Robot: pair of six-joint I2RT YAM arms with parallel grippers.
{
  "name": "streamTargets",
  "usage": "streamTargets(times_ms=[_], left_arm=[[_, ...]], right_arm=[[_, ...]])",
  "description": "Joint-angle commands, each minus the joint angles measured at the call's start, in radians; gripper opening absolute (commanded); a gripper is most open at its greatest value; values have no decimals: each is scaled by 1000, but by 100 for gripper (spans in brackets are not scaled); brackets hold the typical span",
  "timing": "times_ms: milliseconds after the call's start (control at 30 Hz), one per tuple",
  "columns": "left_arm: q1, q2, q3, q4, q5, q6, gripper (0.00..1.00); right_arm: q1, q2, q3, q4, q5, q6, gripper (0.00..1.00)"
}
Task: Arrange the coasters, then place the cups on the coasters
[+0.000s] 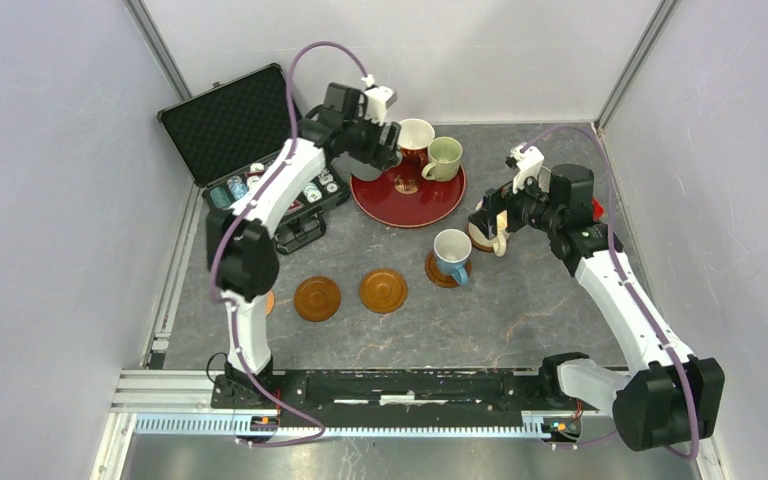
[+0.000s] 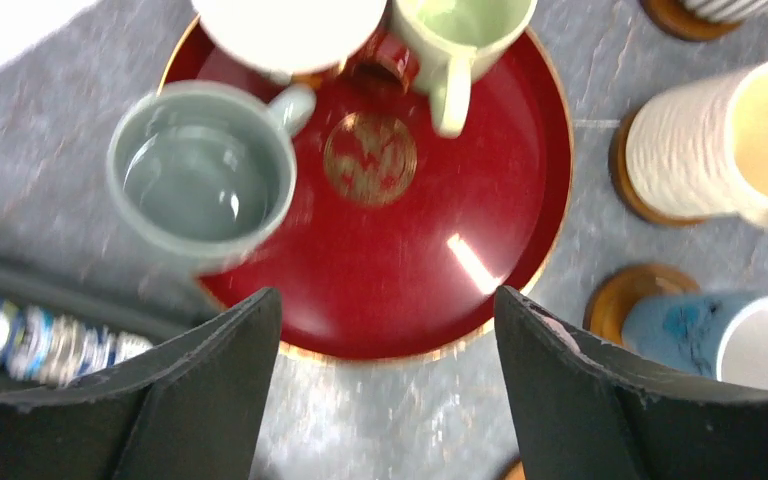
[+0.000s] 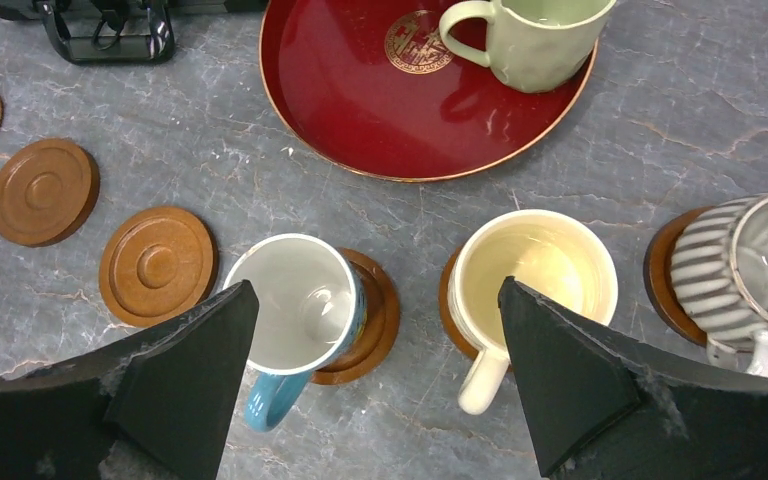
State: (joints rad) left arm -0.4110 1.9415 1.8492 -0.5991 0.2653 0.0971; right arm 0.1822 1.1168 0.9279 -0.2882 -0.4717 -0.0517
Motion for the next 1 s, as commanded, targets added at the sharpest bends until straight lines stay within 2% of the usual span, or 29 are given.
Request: streamTargets(times_ms=[0,133,233,433,533,667,967], left_arm=[[-56,197,269,-86,40,24,83],[-94,352,456,-105,-5,30,83],[-117,441,533,-100,-33,37,82],[-155,510,539,-22,-89,47,78],[-172,535,546,7,-114,44,72],[-184,556,555,26,-119,15,58],[-195,586,569,32,-146,12,47]], right_arm=[[-60,31,-34,98,-122,-22,98],[-145,80,-55,108,-182,-39,98],[-207,101,-84,147,-230,-28,98],[-270,99,-101,171,-262,-8,98],[-277,99,-114,185,-261,-2,98],[-280,110,-115,188,-259,9,98],[-285,117,-114,192,-270,18,98]])
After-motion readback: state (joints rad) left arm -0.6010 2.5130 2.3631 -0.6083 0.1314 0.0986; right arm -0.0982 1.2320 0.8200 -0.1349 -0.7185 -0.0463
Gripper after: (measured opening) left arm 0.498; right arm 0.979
